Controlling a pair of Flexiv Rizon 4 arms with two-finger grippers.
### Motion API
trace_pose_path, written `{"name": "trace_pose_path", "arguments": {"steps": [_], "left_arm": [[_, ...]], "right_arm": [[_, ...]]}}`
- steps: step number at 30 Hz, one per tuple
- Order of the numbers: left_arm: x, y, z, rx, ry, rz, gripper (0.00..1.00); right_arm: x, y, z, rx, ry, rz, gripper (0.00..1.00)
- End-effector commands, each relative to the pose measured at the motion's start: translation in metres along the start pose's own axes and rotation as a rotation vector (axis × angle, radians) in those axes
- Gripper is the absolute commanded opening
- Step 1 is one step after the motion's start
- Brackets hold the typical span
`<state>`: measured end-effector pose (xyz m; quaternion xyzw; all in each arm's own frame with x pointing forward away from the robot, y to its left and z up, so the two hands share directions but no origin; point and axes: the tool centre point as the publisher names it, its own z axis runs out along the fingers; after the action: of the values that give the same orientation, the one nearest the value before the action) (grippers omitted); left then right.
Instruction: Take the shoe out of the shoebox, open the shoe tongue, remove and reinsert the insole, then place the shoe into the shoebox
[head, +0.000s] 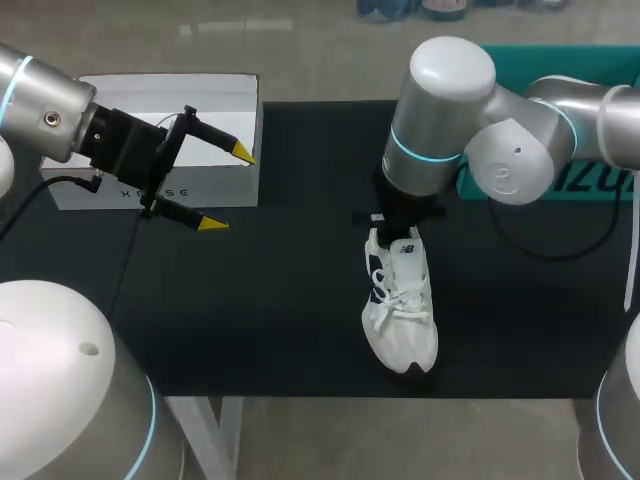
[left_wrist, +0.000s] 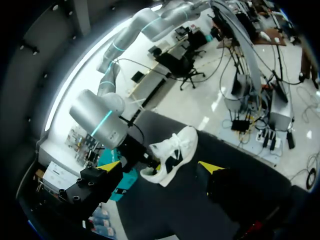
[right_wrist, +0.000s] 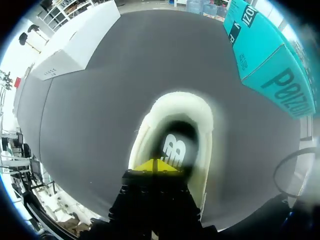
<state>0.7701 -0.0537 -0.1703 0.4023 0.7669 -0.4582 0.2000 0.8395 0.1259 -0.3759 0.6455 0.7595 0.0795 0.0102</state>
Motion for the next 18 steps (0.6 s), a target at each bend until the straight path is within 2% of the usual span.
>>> {"name": "trace_pose_path", "arguments": {"steps": [1,11,15,18], "left_arm": [[0.000,0.000,0.000,-0.002,0.002,0.000,1.00],[0.000,0.000,0.000,-0.002,0.002,0.000,1.00],[0.000,0.000,0.000,-0.002,0.002,0.000,1.00],[0.000,0.000,0.000,-0.002,0.002,0.000,1.00]], "right_arm": [[0.000,-0.001,0.006,0.018,-0.020,-0.009,0.00],[-0.006,-0.010,0.042,0.089,-0.065,-0.022,0.00],[-0.007,-0.013,0.043,0.102,-0.072,-0.023,0.00],[-0.009,-0.015,0.034,0.098,-0.076,-0.018,0.00]]}}
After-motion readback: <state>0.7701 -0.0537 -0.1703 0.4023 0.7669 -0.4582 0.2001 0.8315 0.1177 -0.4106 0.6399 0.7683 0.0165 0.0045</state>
